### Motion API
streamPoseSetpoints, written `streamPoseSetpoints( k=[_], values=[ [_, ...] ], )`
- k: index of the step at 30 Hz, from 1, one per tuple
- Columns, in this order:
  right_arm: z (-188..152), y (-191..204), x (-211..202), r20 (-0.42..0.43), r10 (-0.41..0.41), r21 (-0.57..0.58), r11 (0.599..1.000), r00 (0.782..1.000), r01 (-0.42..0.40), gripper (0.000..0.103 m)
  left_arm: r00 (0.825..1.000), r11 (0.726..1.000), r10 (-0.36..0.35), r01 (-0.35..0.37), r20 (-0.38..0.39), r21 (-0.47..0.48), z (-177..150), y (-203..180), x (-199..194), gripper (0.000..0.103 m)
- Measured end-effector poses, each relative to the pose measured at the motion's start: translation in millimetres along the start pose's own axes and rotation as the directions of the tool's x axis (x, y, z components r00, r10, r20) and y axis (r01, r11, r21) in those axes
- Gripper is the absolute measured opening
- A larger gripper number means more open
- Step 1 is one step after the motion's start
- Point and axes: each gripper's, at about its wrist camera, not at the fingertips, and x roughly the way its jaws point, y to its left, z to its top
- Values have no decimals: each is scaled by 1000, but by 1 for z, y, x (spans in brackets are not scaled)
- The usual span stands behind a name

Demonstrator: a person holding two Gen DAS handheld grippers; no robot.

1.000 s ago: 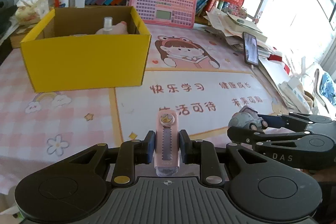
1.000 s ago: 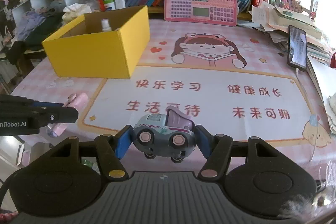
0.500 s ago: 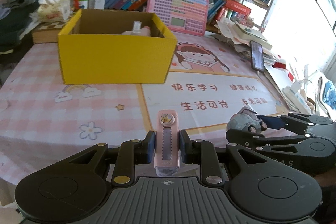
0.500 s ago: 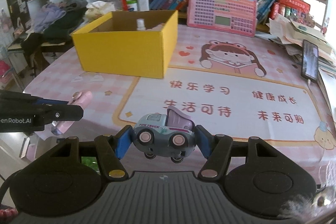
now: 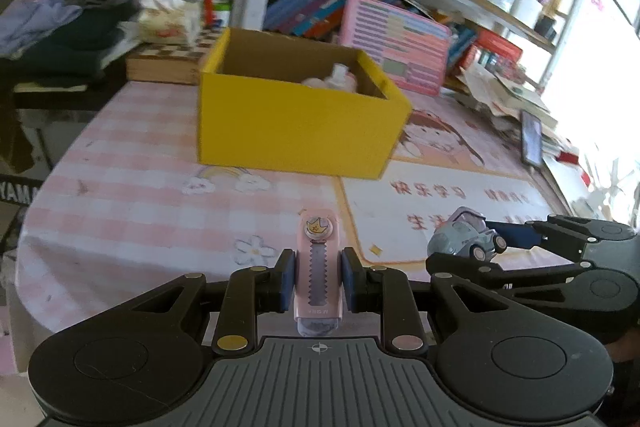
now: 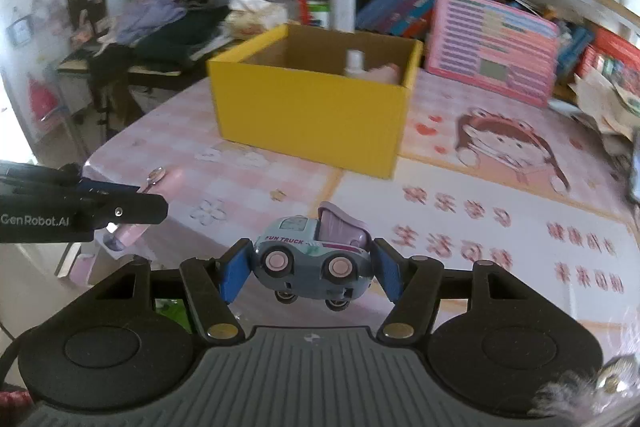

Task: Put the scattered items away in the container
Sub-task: 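Carry the pink ruler and grey toy truck with both tools over the yellow box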

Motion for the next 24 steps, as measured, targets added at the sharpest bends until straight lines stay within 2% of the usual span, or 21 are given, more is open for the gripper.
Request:
streamPoseSetpoints(
  k=[9,18,24],
  values=[
    [33,-9,22,58,45,-44,998,997,-42,62,997,998,51,-50,54,-24,32,10,10,23],
    [100,-53,62,142,73,-45,997,987,-68,62,987,998,69,-70,143,4,111,7,54,23],
    [150,-85,92,185,103,-37,995,977,-97,62,984,995,88,-94,156,29,159,4,96,23]
  ],
)
